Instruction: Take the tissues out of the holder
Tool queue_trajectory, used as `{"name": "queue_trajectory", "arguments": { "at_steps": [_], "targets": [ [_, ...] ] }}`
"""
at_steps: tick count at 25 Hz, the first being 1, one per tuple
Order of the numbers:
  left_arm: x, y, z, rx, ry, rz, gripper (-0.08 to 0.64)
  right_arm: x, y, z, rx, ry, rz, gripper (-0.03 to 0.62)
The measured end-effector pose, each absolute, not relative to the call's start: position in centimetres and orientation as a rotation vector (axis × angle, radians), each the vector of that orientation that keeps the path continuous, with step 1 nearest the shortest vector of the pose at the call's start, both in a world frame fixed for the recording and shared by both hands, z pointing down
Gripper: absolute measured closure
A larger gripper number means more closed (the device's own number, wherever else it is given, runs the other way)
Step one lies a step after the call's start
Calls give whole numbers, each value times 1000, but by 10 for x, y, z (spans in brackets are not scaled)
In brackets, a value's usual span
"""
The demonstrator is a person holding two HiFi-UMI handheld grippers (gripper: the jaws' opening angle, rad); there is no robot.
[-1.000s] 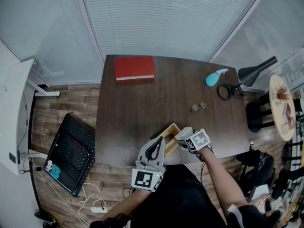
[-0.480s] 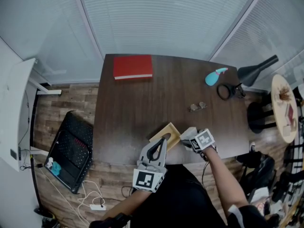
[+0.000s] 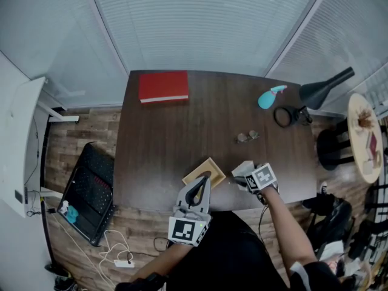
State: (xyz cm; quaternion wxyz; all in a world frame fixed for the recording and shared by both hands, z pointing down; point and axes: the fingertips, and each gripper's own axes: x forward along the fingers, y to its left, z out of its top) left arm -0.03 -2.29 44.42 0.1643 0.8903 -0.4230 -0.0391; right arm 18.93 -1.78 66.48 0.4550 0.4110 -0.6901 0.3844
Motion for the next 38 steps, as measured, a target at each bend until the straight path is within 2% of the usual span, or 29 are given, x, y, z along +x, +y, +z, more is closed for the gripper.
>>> {"name": "queue_trajectory", "arguments": {
  "at_steps": [25,38],
  "targets": [
    [114,-37,453,2550,-1181,-83,561,330,-27,677,1091,-1655,998,186],
    [161,-49,452,2554,-1222,-57,561,370,-41,698,1069,-1675,1018,186]
  ]
}}
